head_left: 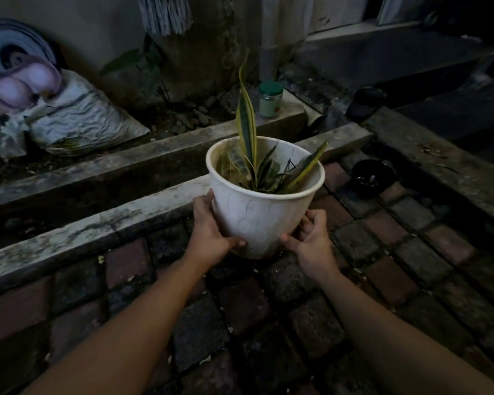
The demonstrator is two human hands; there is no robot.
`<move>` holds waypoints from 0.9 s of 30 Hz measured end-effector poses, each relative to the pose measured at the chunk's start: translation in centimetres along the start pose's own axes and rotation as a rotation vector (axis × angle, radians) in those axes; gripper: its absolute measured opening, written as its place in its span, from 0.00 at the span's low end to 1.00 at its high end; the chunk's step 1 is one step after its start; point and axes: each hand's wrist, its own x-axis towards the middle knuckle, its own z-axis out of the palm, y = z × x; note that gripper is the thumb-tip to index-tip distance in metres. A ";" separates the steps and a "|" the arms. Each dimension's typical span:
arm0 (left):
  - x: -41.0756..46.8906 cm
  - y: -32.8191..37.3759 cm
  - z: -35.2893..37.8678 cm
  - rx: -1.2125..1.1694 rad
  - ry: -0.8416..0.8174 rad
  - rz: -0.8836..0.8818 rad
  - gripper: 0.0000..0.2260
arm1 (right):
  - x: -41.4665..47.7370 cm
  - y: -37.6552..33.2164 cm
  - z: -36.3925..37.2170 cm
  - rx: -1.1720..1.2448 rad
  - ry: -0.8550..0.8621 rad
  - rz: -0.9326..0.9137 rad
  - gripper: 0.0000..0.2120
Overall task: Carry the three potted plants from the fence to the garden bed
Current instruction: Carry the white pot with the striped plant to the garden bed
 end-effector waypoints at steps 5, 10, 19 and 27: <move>-0.9 -1.6 0.8 -0.013 0.007 0.031 0.46 | -0.3 0.8 0.2 -0.094 0.009 0.029 0.32; -1.0 -1.6 -0.3 -0.158 0.053 -0.096 0.38 | -0.2 0.5 0.5 -0.084 -0.049 0.031 0.27; 0.6 2.1 -2.1 -0.134 0.167 0.019 0.26 | 0.6 -4.1 1.2 0.179 0.145 -0.052 0.30; 1.1 3.2 -2.4 -0.149 -0.016 0.015 0.13 | 1.3 -4.4 3.8 -0.124 0.177 -0.190 0.33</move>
